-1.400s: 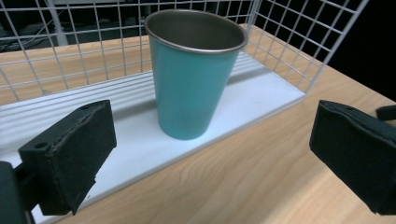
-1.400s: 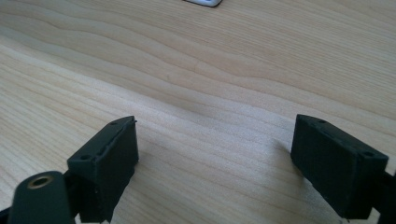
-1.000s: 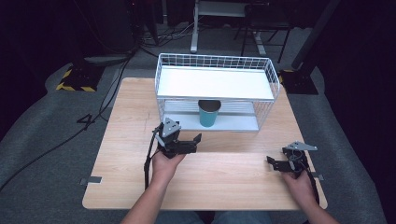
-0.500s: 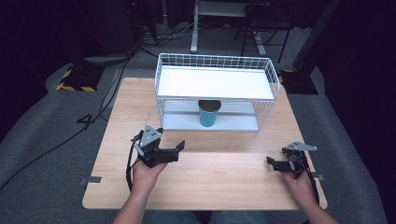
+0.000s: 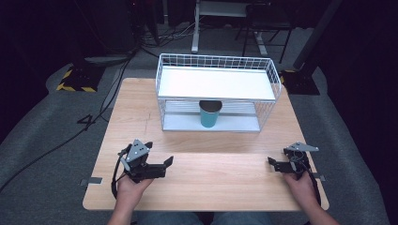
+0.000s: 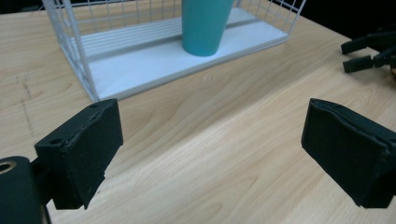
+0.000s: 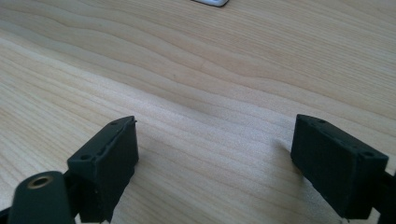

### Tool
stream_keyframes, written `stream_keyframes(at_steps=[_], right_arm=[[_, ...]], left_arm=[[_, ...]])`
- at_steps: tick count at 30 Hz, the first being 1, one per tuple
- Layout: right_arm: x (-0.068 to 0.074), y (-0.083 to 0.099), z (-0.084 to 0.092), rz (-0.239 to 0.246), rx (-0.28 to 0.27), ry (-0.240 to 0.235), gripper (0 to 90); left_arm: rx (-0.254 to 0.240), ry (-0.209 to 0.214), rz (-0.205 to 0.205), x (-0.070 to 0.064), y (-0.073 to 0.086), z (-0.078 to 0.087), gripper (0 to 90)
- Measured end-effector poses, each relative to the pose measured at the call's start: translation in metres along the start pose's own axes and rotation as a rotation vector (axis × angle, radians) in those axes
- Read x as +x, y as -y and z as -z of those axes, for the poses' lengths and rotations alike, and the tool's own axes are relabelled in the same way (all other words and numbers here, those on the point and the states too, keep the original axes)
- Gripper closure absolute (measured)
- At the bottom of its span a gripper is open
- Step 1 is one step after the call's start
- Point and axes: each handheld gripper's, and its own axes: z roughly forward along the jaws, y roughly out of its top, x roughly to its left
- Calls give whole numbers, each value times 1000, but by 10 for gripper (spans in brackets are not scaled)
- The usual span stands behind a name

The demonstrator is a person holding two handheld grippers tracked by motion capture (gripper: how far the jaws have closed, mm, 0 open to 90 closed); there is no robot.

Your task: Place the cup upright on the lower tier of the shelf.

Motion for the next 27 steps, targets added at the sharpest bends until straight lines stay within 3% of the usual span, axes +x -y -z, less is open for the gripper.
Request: stream_keyframes(at_steps=[8,15,23,27], right_arm=[[0,0,0,-1,0,0,155],[0,0,0,0,0,0,155],[0,0,0,0,0,0,154],[0,0,0,0,0,0,154]], left_arm=[[77,5,23,12,21,6,69],[195,-24,-1,18,43,3,69],[256,-42,15,26,58,1,69],[265,-46,15,27,61,0,69]])
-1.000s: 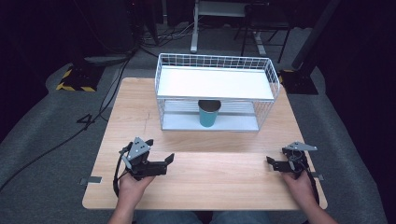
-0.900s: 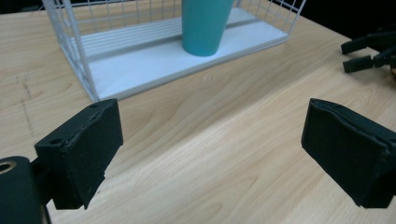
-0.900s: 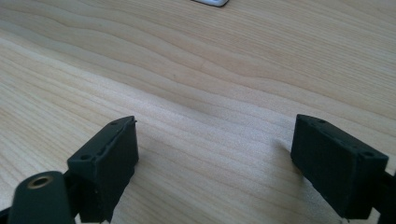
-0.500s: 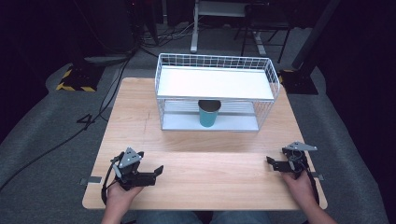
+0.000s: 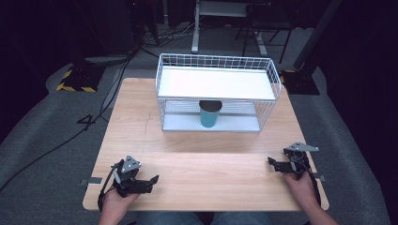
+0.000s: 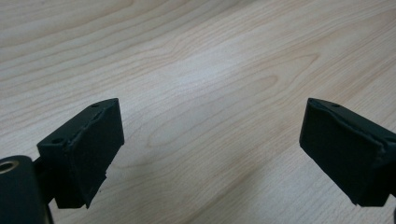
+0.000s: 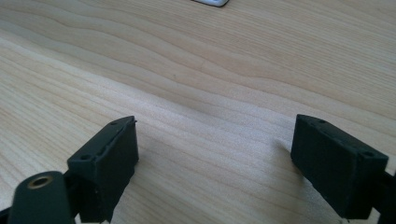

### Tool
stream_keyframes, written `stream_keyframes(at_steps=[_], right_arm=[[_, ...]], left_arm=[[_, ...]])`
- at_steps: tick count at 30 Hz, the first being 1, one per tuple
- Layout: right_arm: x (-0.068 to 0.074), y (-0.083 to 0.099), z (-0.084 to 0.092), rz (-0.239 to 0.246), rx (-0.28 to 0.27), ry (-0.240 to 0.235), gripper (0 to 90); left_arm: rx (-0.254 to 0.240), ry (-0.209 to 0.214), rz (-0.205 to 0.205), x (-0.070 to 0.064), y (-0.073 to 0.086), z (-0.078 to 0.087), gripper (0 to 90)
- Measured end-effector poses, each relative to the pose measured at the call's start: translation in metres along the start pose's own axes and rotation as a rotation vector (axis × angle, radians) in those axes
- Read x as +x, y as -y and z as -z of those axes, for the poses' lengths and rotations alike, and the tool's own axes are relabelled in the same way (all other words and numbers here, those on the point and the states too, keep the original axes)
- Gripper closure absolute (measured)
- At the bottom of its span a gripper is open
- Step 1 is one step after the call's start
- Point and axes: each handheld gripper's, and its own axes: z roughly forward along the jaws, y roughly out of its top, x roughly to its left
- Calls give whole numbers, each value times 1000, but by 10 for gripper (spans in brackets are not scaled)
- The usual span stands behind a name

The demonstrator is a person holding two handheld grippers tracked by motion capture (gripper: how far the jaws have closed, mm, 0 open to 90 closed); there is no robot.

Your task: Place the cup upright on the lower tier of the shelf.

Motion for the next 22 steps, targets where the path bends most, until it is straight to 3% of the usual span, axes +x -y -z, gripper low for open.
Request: stream_keyframes(at_steps=[12,18,22], right_arm=[[0,0,0,0,0,0,155],[0,0,0,0,0,0,155],[0,0,0,0,0,0,155]], left_arm=[[69,-42,-4,2,4,-11,70],[63,-94,-46,1,5,-16,83],[66,-87,-52,1,5,-16,70]])
